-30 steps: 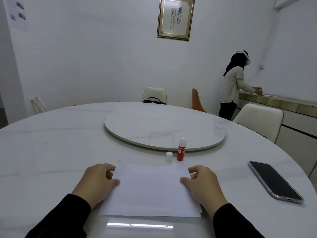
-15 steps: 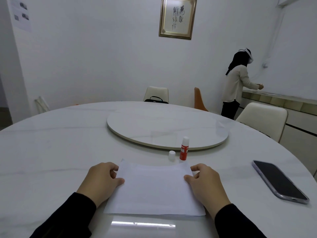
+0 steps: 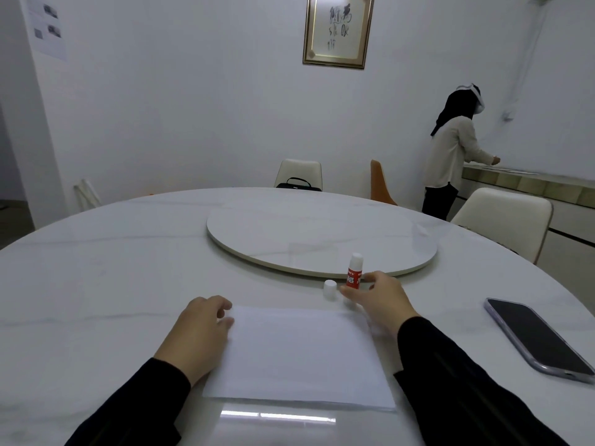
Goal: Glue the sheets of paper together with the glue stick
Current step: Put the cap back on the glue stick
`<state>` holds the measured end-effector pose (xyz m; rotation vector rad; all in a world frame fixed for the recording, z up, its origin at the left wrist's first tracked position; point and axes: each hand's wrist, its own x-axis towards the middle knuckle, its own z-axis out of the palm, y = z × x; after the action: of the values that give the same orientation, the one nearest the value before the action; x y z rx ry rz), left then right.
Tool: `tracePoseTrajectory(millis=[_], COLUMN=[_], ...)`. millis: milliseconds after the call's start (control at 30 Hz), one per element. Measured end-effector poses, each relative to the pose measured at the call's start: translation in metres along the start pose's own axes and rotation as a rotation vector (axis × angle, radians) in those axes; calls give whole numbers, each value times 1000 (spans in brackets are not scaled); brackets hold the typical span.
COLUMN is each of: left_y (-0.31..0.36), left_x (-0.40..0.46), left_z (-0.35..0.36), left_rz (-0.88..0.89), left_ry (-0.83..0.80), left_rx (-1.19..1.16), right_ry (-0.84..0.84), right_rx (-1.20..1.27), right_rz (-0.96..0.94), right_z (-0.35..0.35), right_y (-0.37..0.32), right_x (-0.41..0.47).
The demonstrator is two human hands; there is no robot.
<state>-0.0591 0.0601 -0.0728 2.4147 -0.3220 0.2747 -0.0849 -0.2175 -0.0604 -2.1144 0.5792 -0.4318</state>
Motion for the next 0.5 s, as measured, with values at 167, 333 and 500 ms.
tracePoseTrajectory(millis=[167, 333, 500], left_y=[1, 39, 81], left_x=[9, 18, 12], left_z=[-5, -22, -7], left_rz=[-32, 37, 139], left_ry=[115, 80, -360], left_rx=[-77, -625, -920], right_ry=[123, 69, -473], right_rx=[18, 459, 750], right_rz=[-85, -237, -223], right_z=[9, -7, 9], right_y=[6, -19, -42], right_x=[5, -20, -63])
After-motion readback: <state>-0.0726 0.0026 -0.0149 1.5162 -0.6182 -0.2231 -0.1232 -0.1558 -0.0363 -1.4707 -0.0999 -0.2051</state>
